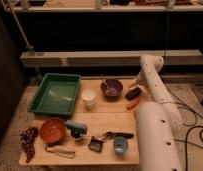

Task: Place eraser in red bowl

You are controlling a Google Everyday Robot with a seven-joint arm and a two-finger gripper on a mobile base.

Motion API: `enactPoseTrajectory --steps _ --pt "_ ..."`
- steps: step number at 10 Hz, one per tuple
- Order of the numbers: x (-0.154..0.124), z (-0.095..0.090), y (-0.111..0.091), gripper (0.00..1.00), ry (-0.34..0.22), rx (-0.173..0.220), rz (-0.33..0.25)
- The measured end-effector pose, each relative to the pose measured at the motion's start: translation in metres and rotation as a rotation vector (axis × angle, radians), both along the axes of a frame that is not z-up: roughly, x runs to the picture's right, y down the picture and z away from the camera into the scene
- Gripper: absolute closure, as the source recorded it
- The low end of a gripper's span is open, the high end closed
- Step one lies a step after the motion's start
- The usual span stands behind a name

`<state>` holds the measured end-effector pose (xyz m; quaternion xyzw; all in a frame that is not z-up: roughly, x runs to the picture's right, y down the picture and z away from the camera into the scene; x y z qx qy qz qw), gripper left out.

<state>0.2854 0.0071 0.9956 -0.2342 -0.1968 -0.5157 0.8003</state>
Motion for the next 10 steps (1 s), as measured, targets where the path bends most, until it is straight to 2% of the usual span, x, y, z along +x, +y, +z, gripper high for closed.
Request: enactPoseTrajectory --steps 7,10 --pt "0.0 0.0 0.0 0.2 -0.001 0.0 0.001" --pt "0.0 0.019 0.017 0.2 0.0 0.0 0.004"
